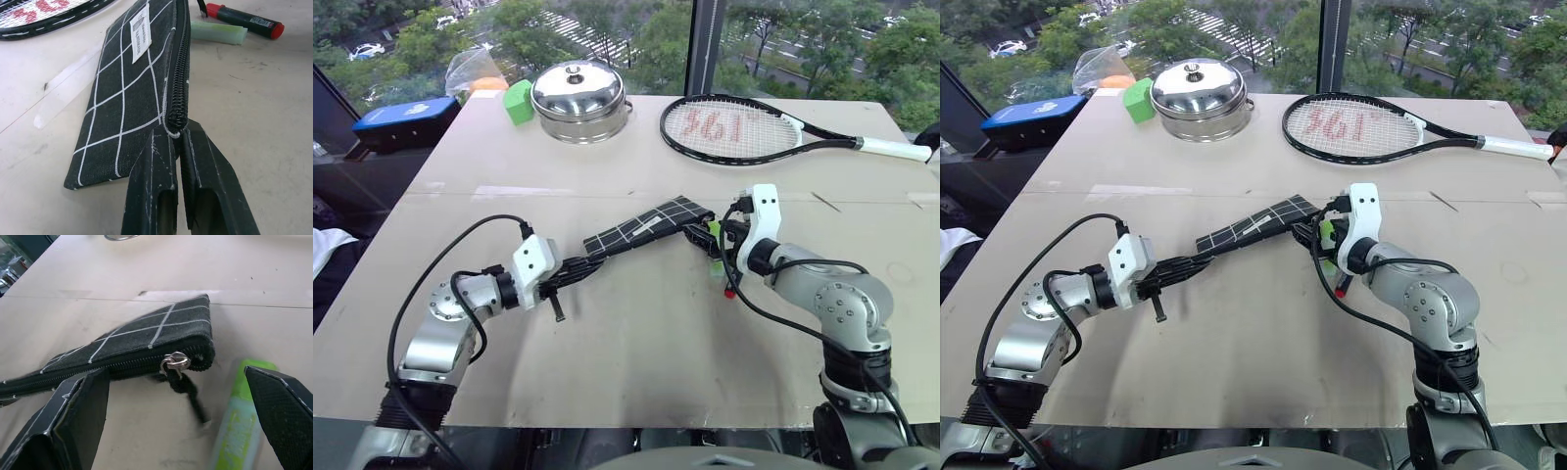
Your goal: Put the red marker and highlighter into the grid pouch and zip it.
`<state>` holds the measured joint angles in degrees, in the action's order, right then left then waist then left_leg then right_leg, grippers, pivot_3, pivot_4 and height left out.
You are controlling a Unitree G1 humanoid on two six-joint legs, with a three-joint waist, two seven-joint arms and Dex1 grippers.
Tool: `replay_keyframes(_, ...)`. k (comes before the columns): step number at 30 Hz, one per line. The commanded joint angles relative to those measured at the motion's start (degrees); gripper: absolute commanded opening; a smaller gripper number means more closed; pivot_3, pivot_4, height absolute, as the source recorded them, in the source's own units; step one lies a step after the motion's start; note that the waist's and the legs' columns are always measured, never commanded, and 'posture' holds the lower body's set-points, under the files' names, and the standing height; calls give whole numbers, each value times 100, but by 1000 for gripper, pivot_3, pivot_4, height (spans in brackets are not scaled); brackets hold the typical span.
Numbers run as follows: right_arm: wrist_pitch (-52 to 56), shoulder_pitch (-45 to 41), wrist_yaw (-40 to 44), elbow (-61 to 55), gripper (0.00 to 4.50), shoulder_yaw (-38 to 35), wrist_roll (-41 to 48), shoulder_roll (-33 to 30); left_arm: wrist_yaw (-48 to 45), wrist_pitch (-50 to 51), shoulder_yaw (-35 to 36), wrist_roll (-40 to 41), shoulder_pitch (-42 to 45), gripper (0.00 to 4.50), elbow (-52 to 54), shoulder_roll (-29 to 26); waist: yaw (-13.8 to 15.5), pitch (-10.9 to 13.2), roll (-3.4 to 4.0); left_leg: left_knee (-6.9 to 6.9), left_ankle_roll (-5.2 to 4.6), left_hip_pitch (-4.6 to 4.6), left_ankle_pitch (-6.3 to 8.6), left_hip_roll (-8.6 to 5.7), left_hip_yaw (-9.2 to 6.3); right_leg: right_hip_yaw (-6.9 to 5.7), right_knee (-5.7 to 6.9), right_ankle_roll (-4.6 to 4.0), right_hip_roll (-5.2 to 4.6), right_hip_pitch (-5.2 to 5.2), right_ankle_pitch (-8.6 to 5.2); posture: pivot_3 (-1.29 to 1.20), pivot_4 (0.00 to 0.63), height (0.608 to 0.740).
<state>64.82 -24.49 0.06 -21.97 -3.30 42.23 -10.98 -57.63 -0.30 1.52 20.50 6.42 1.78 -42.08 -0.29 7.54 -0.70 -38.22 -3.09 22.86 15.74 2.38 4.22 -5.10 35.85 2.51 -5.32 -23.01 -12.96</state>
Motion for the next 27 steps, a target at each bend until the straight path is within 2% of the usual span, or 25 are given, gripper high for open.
replay_keyframes(1,-78,-168,203,-70,2859,-80,19,-26,-53,-73,163,80,-68,0,237,29,-18,0,0,0,0,0,0,0,1,1,0,0,0,0,0,0,150,740)
replay_keyframes(2,-77,-174,226,-63,2661,-73,6,-25,-64,-85,167,78,-87,0,234,34,-36,0,0,0,0,0,0,0,1,2,0,0,0,0,0,0,150,740)
replay_keyframes(12,-98,-177,364,76,2661,-81,-135,88,-150,-146,203,83,-207,0,257,86,-42,0,1,3,0,0,0,2,1,4,0,0,-1,-3,0,0,150,740)
replay_keyframes(13,-97,-179,377,97,2125,-81,-147,98,-157,-138,206,97,-206,0,261,94,-42,1,1,3,0,0,0,2,2,4,0,0,-1,-3,0,0,150,740)
replay_keyframes(14,-70,-175,395,94,1972,-83,-134,104,-163,-86,216,142,-205,0,278,105,-41,1,2,3,0,0,0,2,3,5,0,0,-1,-3,0,0,150,740)
replay_keyframes(18,-16,-115,471,-51,1972,-101,-84,61,-181,124,268,277,-194,0,329,110,-42,2,3,4,0,0,0,2,2,5,0,0,-1,-4,0,0,150,740)
replay_keyframes(27,555,264,645,-952,1972,-516,410,-533,-244,665,359,569,-158,0,482,102,-39,3,4,6,0,1,1,1,3,6,-4,0,-3,-4,0,0,150,740)
